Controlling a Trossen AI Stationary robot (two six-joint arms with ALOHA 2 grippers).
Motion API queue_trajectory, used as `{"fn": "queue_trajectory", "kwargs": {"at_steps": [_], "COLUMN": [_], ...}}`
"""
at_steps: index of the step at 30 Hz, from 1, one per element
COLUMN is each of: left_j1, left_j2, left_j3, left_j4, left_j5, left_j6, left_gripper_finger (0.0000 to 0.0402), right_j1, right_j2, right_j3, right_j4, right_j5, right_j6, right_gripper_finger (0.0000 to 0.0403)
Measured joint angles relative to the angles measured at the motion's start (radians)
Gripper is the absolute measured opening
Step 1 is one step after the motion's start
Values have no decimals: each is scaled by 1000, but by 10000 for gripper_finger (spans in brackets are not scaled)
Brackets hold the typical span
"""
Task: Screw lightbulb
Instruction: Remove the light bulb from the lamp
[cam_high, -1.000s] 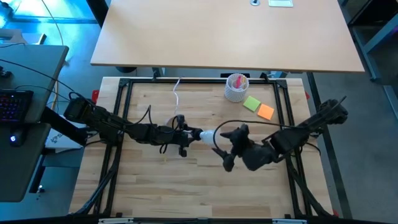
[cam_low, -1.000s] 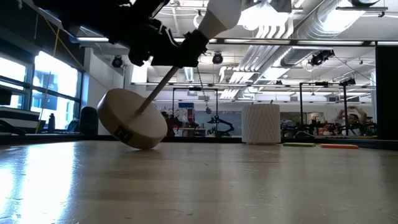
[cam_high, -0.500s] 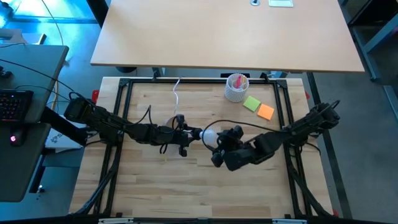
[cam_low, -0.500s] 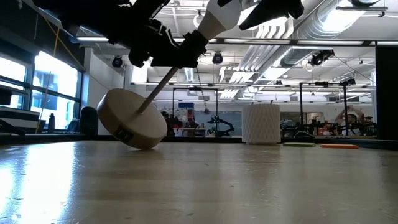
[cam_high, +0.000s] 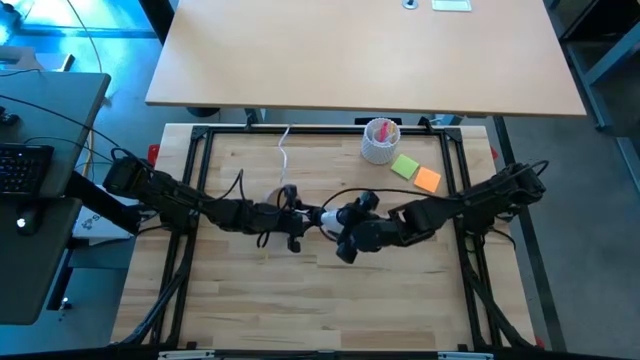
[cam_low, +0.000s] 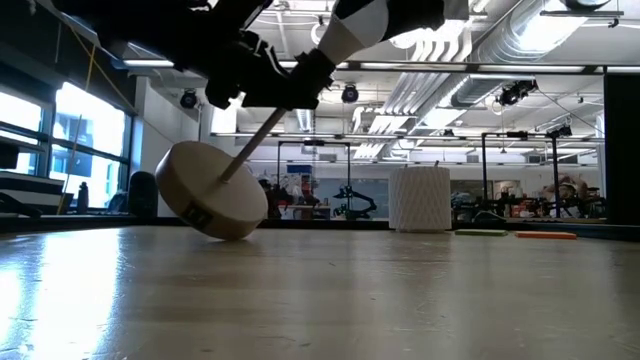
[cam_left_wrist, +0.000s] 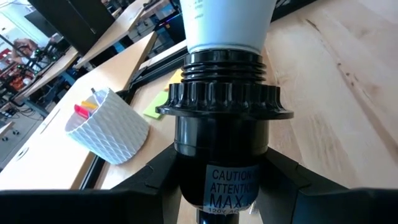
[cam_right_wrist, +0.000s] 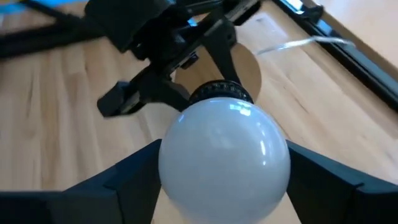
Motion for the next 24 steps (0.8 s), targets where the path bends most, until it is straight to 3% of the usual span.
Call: {"fn": "queue_trajectory", "kwargs": {"at_steps": [6,15,19,24], "left_j1": [-6,-7,-7,-7], "left_j2": [0,0,2,2], "left_j3": [2,3,2,2], "left_j4": [14,13,11,11], "left_j5": [29,41,65,65], "left_j6": [11,15,15,8], "left_gripper_finger": [145,145,145,145], "right_j1": [4,23,22,22], "right_j2": [0,1,1,1], "right_j3": [61,78,79,79], "right_j4": [-73,-100,-97,-87], "right_j5": [-32,-63,-94,-94], "right_j6": [-268,-894,-955,-900], "right_gripper_finger": [262,265,266,273]}}
